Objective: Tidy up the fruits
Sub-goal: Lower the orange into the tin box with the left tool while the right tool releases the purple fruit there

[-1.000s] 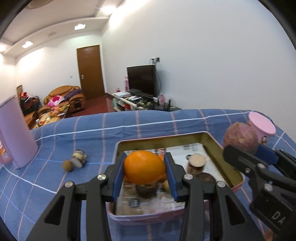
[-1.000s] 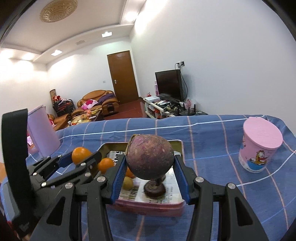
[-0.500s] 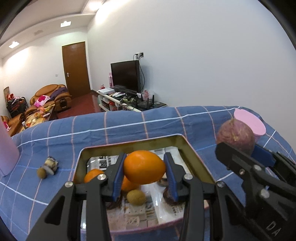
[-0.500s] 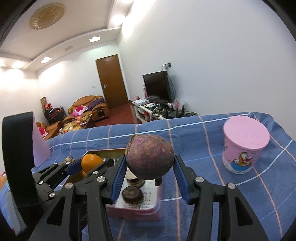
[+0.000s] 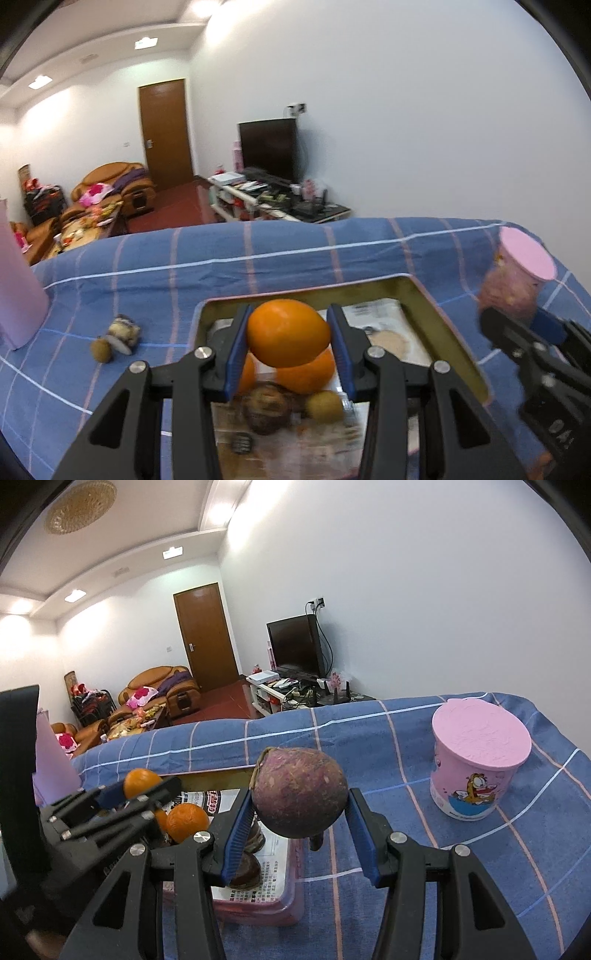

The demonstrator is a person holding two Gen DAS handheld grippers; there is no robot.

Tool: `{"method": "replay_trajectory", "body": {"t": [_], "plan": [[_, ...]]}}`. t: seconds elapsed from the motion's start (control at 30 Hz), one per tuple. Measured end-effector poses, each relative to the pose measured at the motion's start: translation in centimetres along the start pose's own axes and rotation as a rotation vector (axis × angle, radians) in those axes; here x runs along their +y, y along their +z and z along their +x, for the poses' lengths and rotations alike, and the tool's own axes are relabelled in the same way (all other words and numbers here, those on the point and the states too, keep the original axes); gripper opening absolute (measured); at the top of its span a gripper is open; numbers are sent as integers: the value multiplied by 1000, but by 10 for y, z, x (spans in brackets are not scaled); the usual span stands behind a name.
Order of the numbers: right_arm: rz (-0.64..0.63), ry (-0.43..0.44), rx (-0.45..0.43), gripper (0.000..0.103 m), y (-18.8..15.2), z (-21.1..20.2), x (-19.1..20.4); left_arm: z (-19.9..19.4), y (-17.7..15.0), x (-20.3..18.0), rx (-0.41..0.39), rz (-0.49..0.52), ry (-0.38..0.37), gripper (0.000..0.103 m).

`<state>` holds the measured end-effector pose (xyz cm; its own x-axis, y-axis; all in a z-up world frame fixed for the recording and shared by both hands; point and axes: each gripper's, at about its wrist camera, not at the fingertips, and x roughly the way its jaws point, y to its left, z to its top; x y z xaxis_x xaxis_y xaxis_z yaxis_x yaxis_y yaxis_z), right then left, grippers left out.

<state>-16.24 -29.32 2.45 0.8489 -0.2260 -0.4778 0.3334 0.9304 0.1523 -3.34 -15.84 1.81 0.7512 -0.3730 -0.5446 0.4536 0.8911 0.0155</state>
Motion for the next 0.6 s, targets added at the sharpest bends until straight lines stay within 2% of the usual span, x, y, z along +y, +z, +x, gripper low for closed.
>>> {"method": "replay_trajectory", "body": {"t": [0.1,0.3,0.43,0.53,0.6], "plan": [[22,23,12,53,1,2,3,5,2,10,25,-36,-20,43],[-25,18,35,53,18,19,30,8,2,14,27,-31,4,43],[-25,16,13,53,25,33,43,14,2,19,46,-37,28,43],[-13,68,53,53,20,46,46,19,1,25,65,-41,46,43],[-19,65,70,53,17,51,44,24,0,27,81,-48,44,43]]}}
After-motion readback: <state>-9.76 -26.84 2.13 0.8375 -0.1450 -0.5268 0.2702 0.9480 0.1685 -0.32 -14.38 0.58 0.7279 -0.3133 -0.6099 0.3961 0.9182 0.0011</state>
